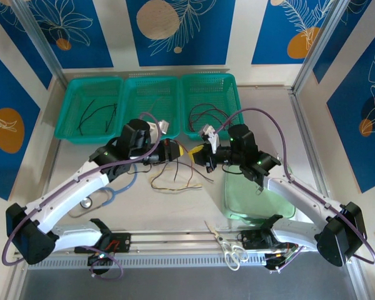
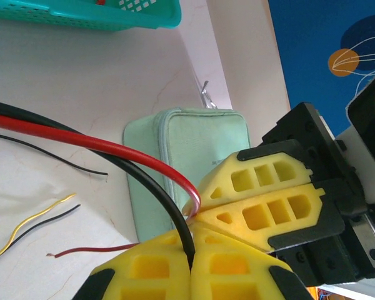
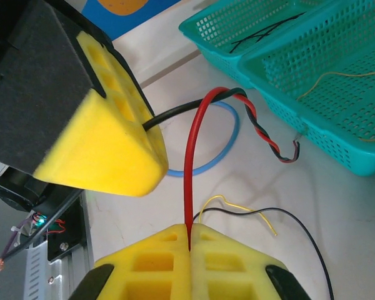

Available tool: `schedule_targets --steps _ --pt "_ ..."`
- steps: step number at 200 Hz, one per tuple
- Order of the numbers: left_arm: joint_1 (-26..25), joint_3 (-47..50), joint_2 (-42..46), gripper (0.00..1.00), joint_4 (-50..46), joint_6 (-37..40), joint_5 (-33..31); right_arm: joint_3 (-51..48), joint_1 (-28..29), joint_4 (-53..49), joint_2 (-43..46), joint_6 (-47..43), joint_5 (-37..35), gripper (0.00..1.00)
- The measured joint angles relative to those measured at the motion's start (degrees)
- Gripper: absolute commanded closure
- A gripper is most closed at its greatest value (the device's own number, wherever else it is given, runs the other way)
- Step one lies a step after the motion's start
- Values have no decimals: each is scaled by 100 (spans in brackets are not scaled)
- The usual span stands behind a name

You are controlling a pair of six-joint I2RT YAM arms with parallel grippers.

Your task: Untangle the cables

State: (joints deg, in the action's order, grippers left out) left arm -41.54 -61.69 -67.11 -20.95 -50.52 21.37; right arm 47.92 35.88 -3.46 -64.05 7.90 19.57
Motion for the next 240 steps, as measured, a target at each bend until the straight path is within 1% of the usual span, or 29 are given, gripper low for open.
schedule_targets --steps 8,20,32,53,62,72,90,133,166,191,203,219,240 --pt "0 0 26 100 -13 0 0 0 0 -2 0 11 2 81" --pt "0 0 66 100 -22 0 0 9 0 -13 0 55 4 73" --pt "0 0 92 100 -28 0 0 26 0 -13 0 109 13 71" --pt "0 0 103 100 -31 -2 0 55 0 28 -48 155 39 71" --pt "0 0 103 100 -28 -2 0 61 0 50 -109 179 44 73" --pt "0 0 103 100 -26 -4 0 63 0 92 -195 205 46 78" --pt "0 0 103 100 -26 -4 0 66 2 109 -332 289 63 100" --pt "20 2 199 100 -125 28 -59 181 -7 116 -289 428 -20 100" --pt "243 2 579 100 -197 153 50 179 -170 48 238 466 -669 100" --pt "739 2 986 100 -247 175 365 114 -584 -44 763 485 -1220 100" --pt "1117 2 1169 100 -289 223 577 50 -811 -146 999 505 -1403 100" --pt "1825 2 1362 100 -450 308 896 4 -1128 -345 1272 531 -1537 100" --pt "2946 2 1429 100 -608 413 1475 4 -1585 -577 1534 581 -1598 100"
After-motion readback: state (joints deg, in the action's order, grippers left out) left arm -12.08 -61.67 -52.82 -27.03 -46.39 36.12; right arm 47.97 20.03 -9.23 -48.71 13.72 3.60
